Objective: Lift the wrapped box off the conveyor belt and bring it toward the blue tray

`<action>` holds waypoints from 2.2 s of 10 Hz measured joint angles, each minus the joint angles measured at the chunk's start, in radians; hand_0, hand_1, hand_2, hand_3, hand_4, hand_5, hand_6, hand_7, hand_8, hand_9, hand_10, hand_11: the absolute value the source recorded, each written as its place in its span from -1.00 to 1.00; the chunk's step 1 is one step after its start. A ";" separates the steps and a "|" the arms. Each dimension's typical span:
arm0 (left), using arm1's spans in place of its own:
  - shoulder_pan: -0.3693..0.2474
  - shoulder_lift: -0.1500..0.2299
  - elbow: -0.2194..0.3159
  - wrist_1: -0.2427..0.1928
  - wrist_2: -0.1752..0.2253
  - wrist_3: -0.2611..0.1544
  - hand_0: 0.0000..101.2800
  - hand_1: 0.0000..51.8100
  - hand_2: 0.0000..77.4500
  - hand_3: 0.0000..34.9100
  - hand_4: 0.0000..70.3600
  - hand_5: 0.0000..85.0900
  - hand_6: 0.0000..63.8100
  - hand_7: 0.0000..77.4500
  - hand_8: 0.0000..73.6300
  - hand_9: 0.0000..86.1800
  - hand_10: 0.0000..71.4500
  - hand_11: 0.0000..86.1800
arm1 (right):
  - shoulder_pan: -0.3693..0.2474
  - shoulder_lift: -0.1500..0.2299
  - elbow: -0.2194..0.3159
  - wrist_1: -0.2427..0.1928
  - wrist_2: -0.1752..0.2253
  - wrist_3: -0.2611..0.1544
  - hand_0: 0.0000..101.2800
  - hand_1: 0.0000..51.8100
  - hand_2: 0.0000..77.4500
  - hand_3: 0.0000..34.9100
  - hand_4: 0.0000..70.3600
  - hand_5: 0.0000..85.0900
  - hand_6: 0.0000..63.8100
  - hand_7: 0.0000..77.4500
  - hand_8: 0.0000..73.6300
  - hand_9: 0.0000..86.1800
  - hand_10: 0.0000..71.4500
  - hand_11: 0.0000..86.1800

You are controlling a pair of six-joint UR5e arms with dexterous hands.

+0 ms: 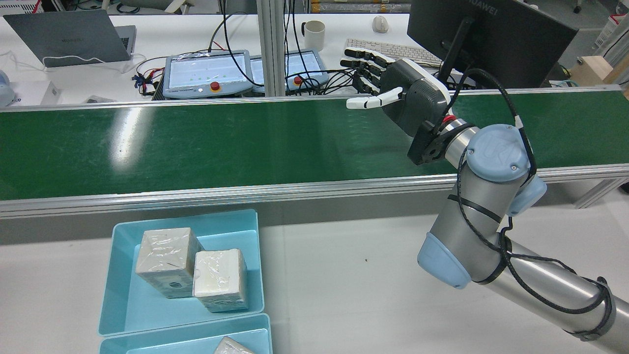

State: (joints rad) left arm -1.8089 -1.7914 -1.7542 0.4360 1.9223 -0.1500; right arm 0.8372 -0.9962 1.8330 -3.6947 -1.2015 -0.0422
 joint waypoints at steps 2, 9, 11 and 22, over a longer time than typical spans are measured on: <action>0.000 0.000 0.000 0.000 0.000 0.000 -1.00 -1.00 -0.99 -1.00 -1.00 -0.99 -1.00 -0.99 -0.99 -1.00 -0.98 -1.00 | -0.006 0.000 0.002 0.011 0.007 0.003 0.03 -0.24 -0.58 -0.46 -0.60 -0.54 -0.78 -0.41 -0.97 -0.89 -1.00 -0.96; 0.000 0.000 0.000 0.000 0.000 0.000 -1.00 -1.00 -0.97 -1.00 -1.00 -0.99 -1.00 -0.99 -0.99 -1.00 -0.98 -1.00 | -0.025 -0.001 -0.001 0.033 0.010 0.018 -0.03 -0.39 -0.72 -0.61 -0.55 -0.55 -0.76 -0.41 -0.97 -0.89 -0.98 -0.96; 0.000 0.000 0.000 0.000 0.000 0.000 -1.00 -1.00 -0.97 -1.00 -1.00 -0.99 -1.00 -0.99 -0.99 -1.00 -0.98 -1.00 | -0.027 -0.001 -0.002 0.034 0.010 0.019 -0.04 -0.49 -0.85 -0.60 -0.55 -0.58 -0.76 -0.41 -0.97 -0.89 -0.98 -0.96; 0.000 0.000 0.000 0.000 0.000 0.000 -1.00 -1.00 -0.97 -1.00 -1.00 -0.97 -1.00 -0.99 -0.99 -1.00 -0.98 -1.00 | -0.046 -0.006 -0.010 0.088 0.013 0.027 -0.03 -0.43 -0.70 -0.61 -0.43 -0.53 -0.69 -0.28 -0.94 -0.84 -0.98 -0.95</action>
State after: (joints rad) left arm -1.8089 -1.7914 -1.7542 0.4359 1.9223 -0.1500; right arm 0.7913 -1.0020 1.8233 -3.6065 -1.1884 -0.0149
